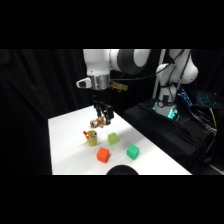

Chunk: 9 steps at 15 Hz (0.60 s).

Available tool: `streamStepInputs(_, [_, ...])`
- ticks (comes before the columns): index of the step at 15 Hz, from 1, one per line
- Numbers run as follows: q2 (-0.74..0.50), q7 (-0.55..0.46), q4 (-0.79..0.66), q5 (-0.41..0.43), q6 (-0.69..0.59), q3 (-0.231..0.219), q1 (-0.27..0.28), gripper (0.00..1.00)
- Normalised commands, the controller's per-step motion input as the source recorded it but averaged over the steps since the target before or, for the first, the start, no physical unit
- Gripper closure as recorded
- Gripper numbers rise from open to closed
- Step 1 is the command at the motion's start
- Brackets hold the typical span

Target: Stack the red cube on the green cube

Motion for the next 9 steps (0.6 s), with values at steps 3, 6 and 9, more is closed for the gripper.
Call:
streamStepInputs(3, [0.04,0.00,0.04,-0.071,0.03,0.013,-0.010,0.00])
streamStepInputs(6, [0.13,-0.01,0.17,-0.161,0.01,0.008,0.000,0.00])
streamStepInputs(9, [0.23,-0.09,0.26,-0.117,0.05,0.014,-0.006,0.00])
